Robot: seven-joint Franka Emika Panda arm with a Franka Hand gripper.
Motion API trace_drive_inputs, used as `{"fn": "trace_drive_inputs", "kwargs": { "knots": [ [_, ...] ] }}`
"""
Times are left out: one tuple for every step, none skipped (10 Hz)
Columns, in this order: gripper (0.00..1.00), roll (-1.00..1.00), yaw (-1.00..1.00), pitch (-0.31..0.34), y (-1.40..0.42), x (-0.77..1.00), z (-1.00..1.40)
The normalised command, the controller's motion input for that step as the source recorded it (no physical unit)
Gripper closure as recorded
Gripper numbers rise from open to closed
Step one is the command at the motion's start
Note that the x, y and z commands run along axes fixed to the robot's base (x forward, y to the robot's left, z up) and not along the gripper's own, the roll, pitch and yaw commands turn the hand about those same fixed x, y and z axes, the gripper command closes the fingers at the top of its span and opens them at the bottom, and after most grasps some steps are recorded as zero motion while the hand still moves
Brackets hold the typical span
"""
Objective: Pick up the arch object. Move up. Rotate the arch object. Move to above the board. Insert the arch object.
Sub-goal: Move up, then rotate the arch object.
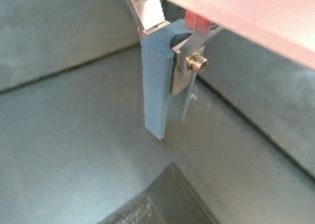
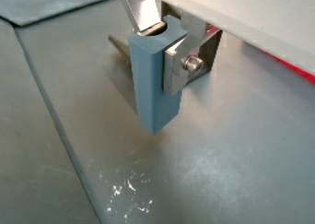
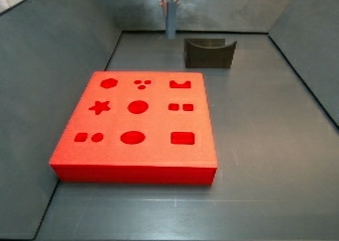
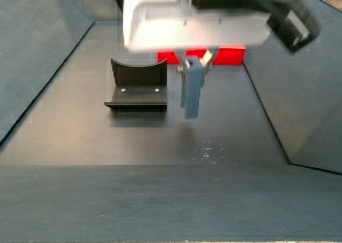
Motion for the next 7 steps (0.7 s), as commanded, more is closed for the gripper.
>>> {"fn": "trace_drive_inputs", "kwargs": {
  "knots": [
    [1.0, 0.01, -0.02, 0.053, -0.02, -0.02, 0.39],
    [1.0, 0.0, 0.0, 0.0, -0.86, -0.44, 1.0],
    [1.0, 0.02, 0.01, -0.016, -0.91, -0.46, 1.0],
    [1.0, 0.05, 0.03, -0.05, -0.85, -0.44, 1.0],
    [1.0, 0.08, 0.03, -0.029, -0.77, -0.38, 1.0],
    [1.0, 0.1, 0.03, 0.003, -0.71, -0.31, 1.0],
    [1.0, 0.11, 0.03, 0.047, -0.64, -0.24, 1.0]
  ]
}}
